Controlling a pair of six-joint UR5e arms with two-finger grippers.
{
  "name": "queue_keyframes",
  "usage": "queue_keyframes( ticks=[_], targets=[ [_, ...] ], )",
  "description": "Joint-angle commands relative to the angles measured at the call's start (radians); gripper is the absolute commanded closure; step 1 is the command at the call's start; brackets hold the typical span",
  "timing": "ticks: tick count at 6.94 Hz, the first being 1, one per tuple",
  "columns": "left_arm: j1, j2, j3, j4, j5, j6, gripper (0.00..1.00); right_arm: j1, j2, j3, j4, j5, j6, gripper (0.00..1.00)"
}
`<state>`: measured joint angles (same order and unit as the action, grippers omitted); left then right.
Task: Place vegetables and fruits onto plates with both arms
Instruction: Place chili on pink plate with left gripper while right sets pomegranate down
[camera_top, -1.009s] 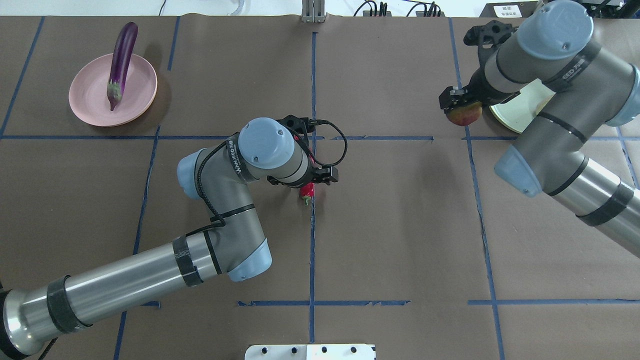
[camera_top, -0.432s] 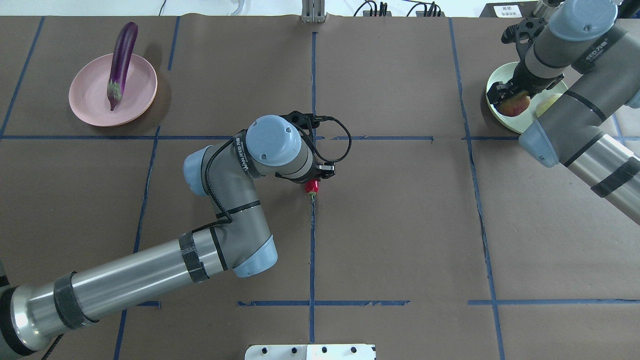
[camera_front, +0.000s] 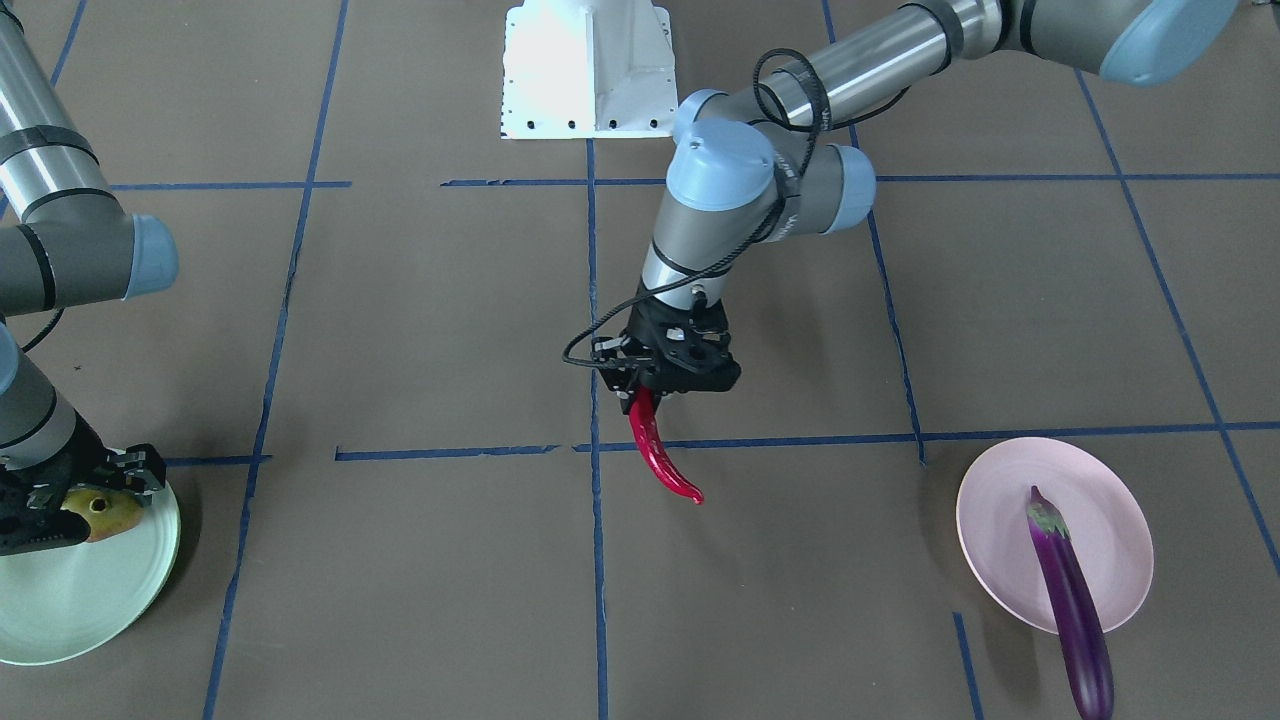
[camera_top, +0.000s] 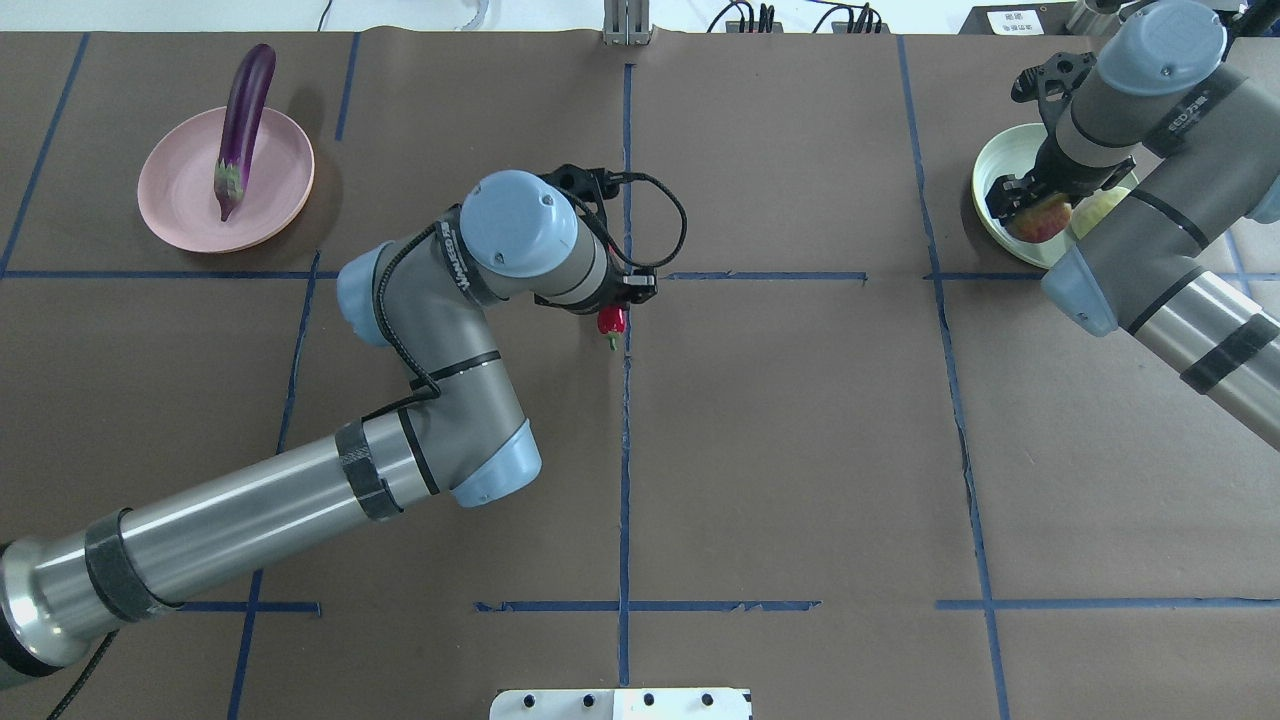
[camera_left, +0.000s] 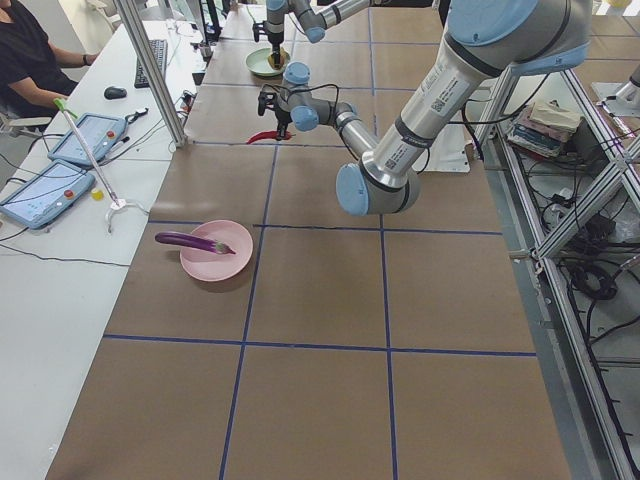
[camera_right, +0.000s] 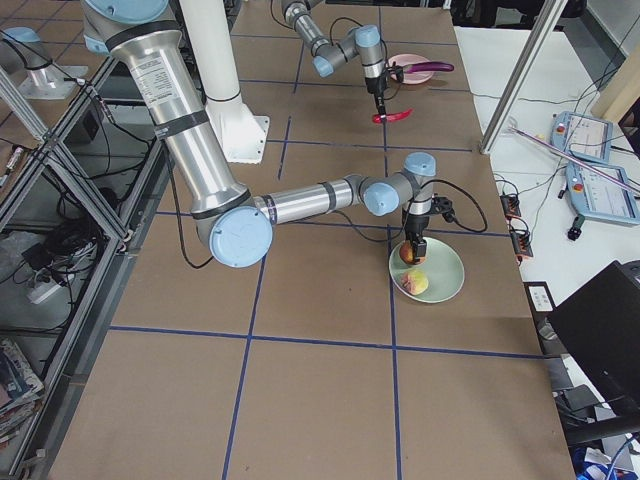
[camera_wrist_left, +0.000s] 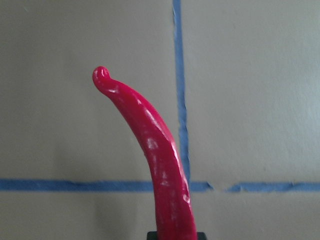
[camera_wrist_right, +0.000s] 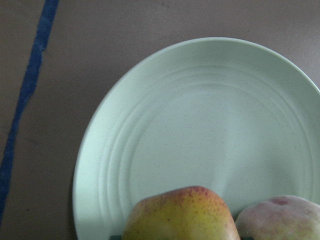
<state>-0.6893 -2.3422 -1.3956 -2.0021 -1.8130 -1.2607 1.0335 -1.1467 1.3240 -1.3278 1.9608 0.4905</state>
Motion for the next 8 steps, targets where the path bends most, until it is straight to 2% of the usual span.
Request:
queue_keyframes(
  ticks=[1, 2, 4, 5, 6, 7, 8],
  targets=[
    [-0.171, 0.136, -0.042, -0.004, -0.125, 0.162, 1.00, 0.029, 0.001, 0.003, 0.013, 0.009, -0.013, 0.00],
    [-0.253, 0.188, -0.036, -0.004, -0.138, 0.282, 1.00, 0.046, -0.001, 0.026, 0.012, 0.029, -0.012, 0.00],
    [-0.367, 0.196, 0.149, -0.004, -0.140, 0.410, 1.00, 0.091, -0.004, 0.089, 0.012, 0.201, 0.032, 0.00],
    [-0.383, 0.195, 0.215, -0.007, -0.140, 0.503, 0.97, 0.089, -0.007, 0.127, 0.012, 0.205, 0.080, 0.00],
    [-0.381, 0.192, 0.219, -0.010, -0.140, 0.510, 0.85, 0.088, -0.019, 0.162, 0.012, 0.207, 0.129, 0.00],
    [-0.368, 0.190, 0.221, -0.020, -0.138, 0.512, 0.05, 0.086, -0.028, 0.182, 0.012, 0.210, 0.132, 0.00],
    [-0.360, 0.178, 0.221, -0.027, -0.138, 0.511, 0.00, 0.086, -0.031, 0.191, 0.012, 0.222, 0.134, 0.00]
  ],
)
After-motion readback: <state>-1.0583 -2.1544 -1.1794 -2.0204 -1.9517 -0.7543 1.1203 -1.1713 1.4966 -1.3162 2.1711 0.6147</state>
